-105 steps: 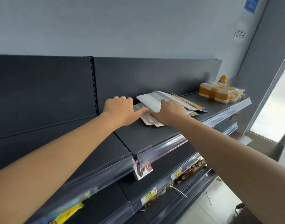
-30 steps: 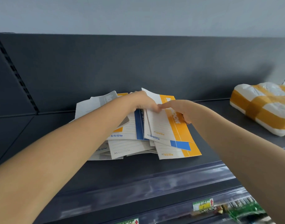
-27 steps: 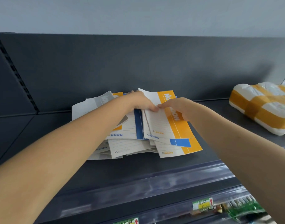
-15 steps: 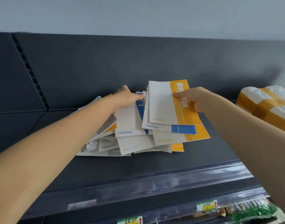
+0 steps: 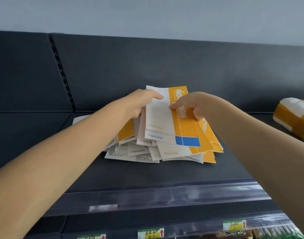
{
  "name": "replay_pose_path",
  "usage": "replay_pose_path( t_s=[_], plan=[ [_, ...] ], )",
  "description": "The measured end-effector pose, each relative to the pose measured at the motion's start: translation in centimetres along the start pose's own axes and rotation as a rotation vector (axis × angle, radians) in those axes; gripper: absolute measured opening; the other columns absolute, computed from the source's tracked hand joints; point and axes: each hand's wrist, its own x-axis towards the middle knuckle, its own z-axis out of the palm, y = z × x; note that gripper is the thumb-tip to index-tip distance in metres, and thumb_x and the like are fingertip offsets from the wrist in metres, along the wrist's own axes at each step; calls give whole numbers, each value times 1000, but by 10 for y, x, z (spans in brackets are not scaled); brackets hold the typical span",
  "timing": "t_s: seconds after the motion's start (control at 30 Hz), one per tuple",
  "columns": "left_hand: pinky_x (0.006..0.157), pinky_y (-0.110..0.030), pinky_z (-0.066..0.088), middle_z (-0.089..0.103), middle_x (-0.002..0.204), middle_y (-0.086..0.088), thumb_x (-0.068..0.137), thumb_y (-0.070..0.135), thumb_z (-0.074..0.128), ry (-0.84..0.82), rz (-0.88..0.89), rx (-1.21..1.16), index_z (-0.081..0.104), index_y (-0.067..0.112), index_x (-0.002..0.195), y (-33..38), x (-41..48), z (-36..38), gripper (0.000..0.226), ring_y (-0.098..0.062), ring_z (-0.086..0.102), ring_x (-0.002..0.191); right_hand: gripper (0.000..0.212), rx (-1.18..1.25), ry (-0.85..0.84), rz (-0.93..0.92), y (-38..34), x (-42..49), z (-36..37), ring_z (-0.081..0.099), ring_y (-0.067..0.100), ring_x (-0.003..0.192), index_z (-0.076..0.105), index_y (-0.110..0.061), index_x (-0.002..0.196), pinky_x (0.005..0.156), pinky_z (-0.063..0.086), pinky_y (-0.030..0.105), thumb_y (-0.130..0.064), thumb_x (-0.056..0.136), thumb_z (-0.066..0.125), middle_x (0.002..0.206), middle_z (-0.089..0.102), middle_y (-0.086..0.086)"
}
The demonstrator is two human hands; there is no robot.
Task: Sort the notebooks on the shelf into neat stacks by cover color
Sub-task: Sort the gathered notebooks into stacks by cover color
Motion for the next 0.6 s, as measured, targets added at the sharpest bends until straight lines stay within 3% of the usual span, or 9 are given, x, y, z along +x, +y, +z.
replay_pose_path(
  t_s=[0.1, 0.23, 0.37, 0.5, 0.6],
  plan=[
    [73, -34, 57, 69, 110, -12, 82, 7, 75, -29, -6, 26, 59, 5, 118, -1, -2, 1, 40, -25, 69, 93, 87, 29, -34, 16, -1, -3, -2, 35, 36, 135, 22, -10, 148, 112, 30, 48, -25, 81, 75, 149, 33, 13],
    [44, -22, 51, 69, 83, -9, 88, 3, 67, 15, 15, -99, 63, -1, 111, 13, -4, -12, 24, -17, 68, 59, 85, 92, -52, -53, -12, -10, -11, 49, 37, 123, 34, -13, 142, 105, 39, 50, -28, 73, 81, 139, 47, 12],
    [41, -20, 49, 68, 66, -3, 91, 17, 67, 85, 5, -167, 65, 6, 97, 26, -15, -38, 13, -14, 65, 51, 81, 142, -31, -139, -33, -27, -10, 58, 35, 112, 36, -14, 139, 96, 47, 50, -25, 72, 81, 135, 51, 12],
    [45, -23, 52, 71, 84, -7, 91, 21, 67, 146, -54, -145, 63, 10, 91, 18, -28, -76, 12, -18, 66, 56, 67, 153, -164, -144, -48, -45, 17, 69, 32, 91, 41, -12, 135, 78, 57, 47, -20, 79, 76, 116, 63, 16],
    [43, -26, 53, 73, 75, -8, 89, 20, 68, 117, -126, -158, 64, 10, 97, 5, -38, -109, 14, -21, 69, 53, 70, 140, -169, -174, -61, -49, 51, 66, 32, 96, 36, -15, 137, 74, 58, 46, -17, 80, 75, 123, 58, 15]
  ],
)
